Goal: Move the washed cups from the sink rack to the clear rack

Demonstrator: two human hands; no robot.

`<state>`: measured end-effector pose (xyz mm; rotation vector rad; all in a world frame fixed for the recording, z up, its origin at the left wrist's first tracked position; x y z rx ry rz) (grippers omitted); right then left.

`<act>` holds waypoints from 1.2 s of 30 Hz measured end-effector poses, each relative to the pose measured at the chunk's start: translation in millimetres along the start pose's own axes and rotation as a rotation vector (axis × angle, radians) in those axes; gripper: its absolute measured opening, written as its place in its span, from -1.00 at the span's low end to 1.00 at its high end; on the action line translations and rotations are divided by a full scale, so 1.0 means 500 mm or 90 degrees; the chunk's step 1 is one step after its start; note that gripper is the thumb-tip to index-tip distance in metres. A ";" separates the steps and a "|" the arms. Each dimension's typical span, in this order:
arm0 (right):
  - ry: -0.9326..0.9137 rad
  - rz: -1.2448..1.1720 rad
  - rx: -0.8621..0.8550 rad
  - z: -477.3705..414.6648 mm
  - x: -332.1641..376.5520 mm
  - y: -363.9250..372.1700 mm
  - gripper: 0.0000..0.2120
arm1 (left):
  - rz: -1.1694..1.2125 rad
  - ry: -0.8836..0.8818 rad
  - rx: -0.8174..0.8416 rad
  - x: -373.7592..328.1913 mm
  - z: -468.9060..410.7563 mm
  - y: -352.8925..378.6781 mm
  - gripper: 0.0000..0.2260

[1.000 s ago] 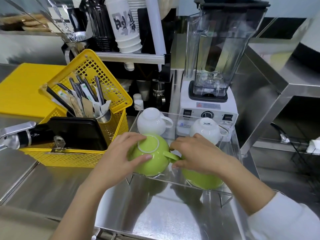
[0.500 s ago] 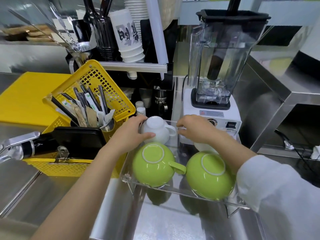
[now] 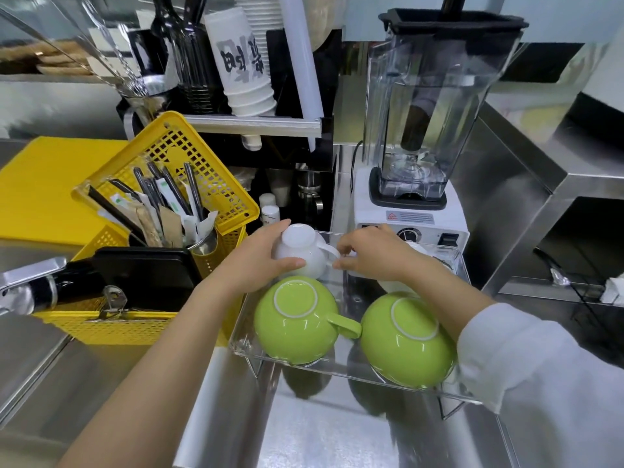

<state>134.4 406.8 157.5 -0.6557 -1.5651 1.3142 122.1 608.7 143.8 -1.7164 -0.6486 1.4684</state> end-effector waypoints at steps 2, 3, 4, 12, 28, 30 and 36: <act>-0.017 -0.051 -0.025 0.012 0.004 -0.006 -0.74 | 0.003 0.016 -0.043 -0.002 0.009 0.001 -0.37; -0.029 -0.078 -0.042 0.022 0.007 -0.011 -0.75 | 0.018 0.020 -0.065 -0.004 0.015 -0.001 -0.39; -0.037 -0.102 -0.053 0.034 0.011 -0.016 -0.75 | 0.035 0.025 -0.084 -0.006 0.022 -0.003 -0.40; -0.061 -0.197 0.004 0.136 0.039 -0.027 -0.65 | 0.044 0.075 -0.104 -0.024 0.101 0.009 -0.33; -0.050 -0.077 0.118 0.159 0.039 0.005 -0.80 | -0.009 0.013 -0.091 -0.013 0.123 0.048 -0.26; -0.048 -0.073 0.111 0.159 0.038 0.005 -0.81 | -0.013 0.010 -0.088 -0.012 0.123 0.047 -0.27; -0.042 -0.092 0.109 0.164 0.040 -0.004 -0.63 | 0.000 0.013 -0.088 -0.023 0.124 0.035 -0.25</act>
Point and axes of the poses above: each hand's wrist, its own z-axis away from the middle knuckle, its own y-axis out of the palm, x = y × z, the point moved 1 cm from there along -z, towards the middle knuckle, and after that the axes turned 5 degrees about -z, right-handed, at the moved point
